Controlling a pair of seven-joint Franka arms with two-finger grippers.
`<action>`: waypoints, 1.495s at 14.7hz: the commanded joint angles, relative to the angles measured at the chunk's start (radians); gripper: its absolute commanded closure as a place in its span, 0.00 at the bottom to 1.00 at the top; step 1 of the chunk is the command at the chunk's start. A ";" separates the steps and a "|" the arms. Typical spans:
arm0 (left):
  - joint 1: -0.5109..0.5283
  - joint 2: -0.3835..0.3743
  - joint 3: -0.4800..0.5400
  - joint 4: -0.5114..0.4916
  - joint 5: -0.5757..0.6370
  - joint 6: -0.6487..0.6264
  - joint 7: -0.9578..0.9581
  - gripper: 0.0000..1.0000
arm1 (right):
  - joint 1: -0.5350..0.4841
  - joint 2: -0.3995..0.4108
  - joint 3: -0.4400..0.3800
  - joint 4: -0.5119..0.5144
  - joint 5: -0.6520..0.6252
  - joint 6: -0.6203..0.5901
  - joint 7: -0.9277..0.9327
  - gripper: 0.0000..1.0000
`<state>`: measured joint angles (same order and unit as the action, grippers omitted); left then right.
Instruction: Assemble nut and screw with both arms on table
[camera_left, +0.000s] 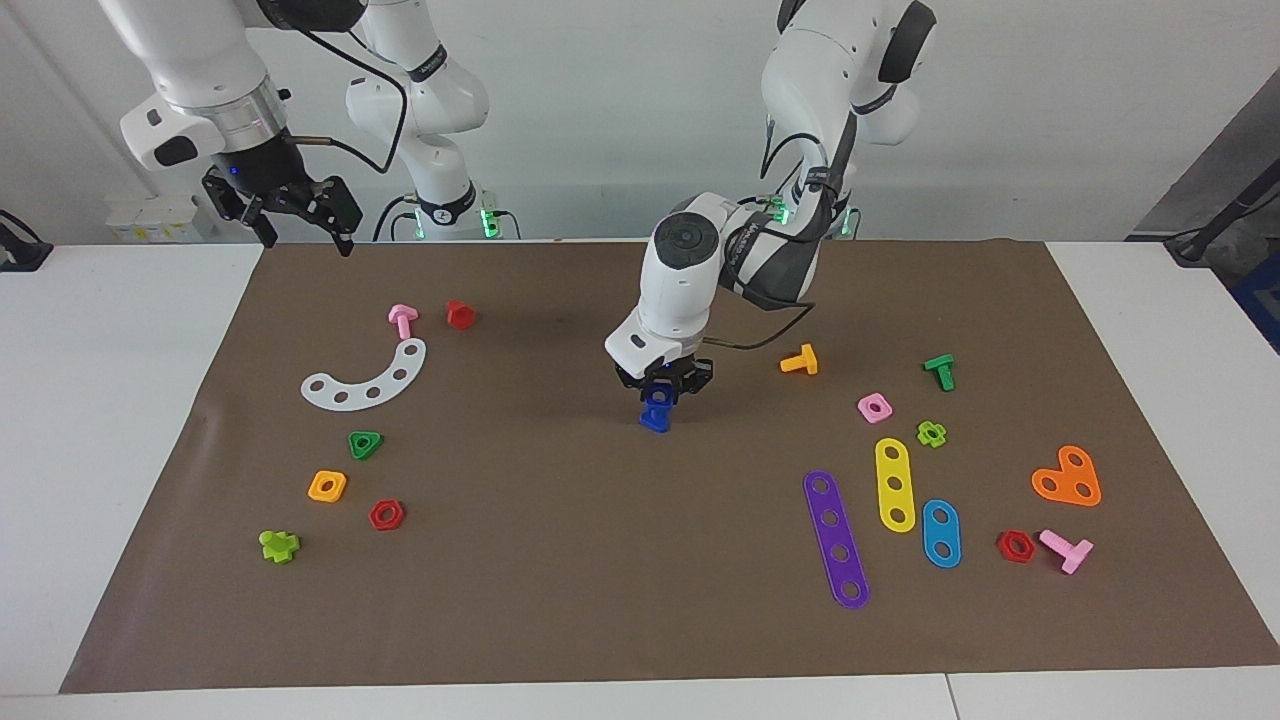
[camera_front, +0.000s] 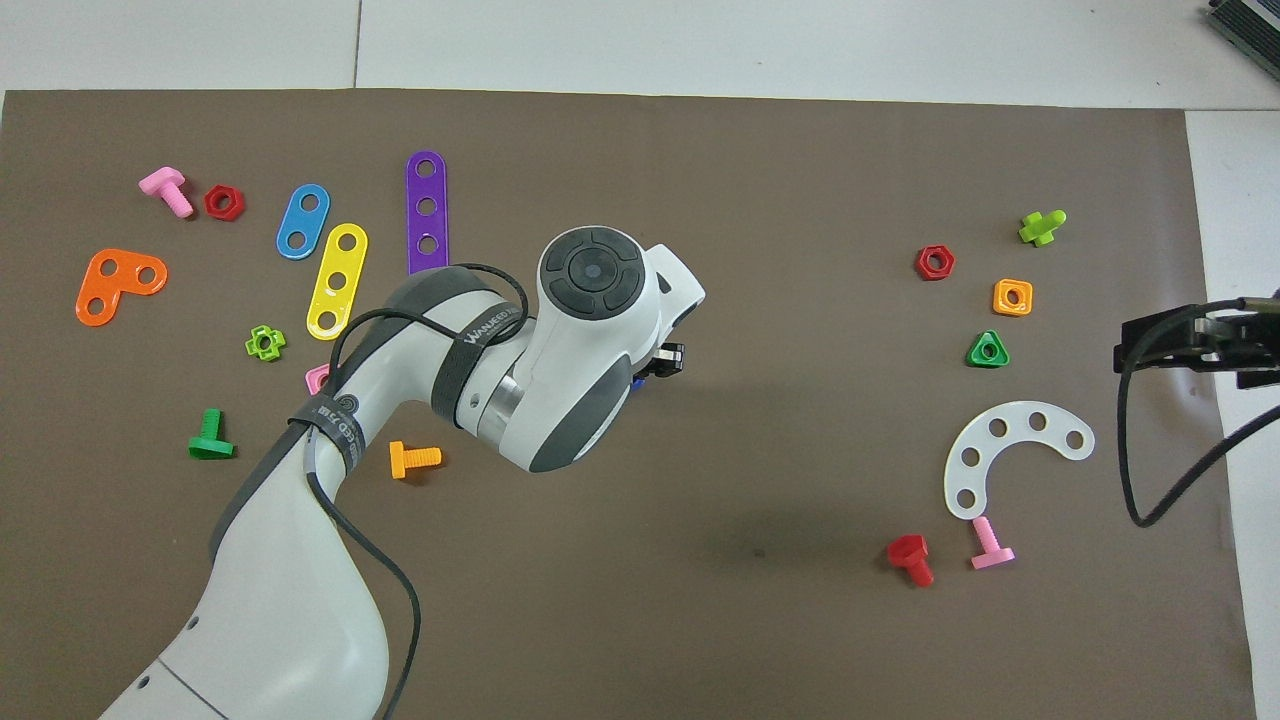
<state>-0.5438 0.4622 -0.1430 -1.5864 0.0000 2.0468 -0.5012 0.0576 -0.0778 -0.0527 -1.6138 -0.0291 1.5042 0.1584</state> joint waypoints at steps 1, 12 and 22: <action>-0.018 0.020 0.016 0.020 0.024 0.013 -0.013 0.74 | -0.015 -0.005 0.008 0.006 0.011 -0.016 -0.030 0.00; -0.018 0.020 0.014 -0.043 0.034 0.073 -0.011 0.74 | -0.015 -0.005 0.008 0.006 0.011 -0.016 -0.030 0.00; -0.021 0.015 0.016 -0.080 0.034 0.107 -0.013 0.74 | -0.015 -0.005 0.008 0.006 0.011 -0.015 -0.030 0.00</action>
<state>-0.5449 0.4817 -0.1432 -1.6176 0.0147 2.1112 -0.5012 0.0577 -0.0778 -0.0526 -1.6138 -0.0291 1.5042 0.1584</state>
